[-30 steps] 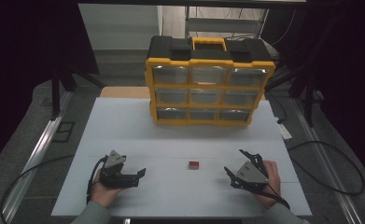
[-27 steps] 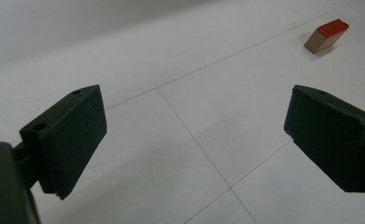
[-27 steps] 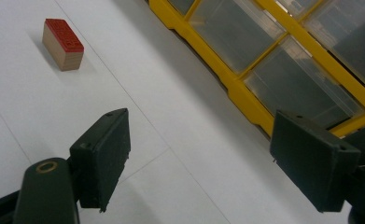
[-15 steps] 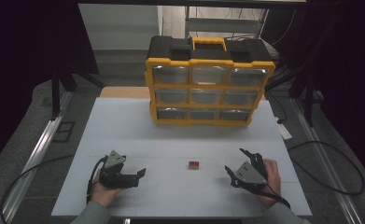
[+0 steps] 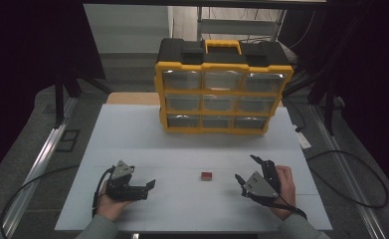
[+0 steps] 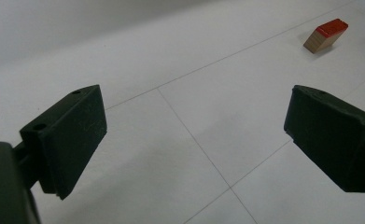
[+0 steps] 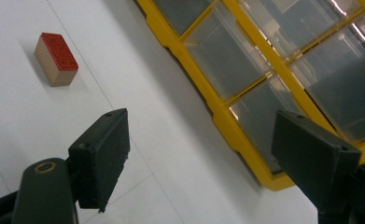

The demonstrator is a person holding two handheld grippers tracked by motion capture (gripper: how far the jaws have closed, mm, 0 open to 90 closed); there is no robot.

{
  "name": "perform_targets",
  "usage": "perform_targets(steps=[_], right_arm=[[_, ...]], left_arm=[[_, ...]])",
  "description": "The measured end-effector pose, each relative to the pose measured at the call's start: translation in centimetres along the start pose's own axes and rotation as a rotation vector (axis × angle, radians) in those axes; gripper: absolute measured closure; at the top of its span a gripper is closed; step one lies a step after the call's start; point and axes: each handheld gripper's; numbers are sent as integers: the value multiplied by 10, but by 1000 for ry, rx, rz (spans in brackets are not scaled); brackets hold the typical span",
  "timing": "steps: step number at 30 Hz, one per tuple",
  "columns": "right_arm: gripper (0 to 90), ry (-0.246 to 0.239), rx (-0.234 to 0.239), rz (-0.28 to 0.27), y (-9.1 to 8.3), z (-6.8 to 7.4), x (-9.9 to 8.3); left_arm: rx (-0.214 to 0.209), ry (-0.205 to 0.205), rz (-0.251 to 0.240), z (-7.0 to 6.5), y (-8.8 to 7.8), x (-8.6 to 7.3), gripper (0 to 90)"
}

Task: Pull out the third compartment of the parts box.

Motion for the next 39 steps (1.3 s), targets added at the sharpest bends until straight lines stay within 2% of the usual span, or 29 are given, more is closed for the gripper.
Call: perform_targets(steps=[16, 39], right_arm=[[204, -31, -33, -5, 5, -10, 6], [205, -36, -60, -27, 11, -28, 17]], left_arm=[[1, 1, -2, 0, 0, 0, 64], [-1, 2, -3, 0, 0, 0, 64]])
Point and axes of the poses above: each handheld gripper's, and its own axes: y roughly forward along the jaws, x roughly out of its top, z roughly to its left, and after that the axes turned 11 degrees about -z, right-handed
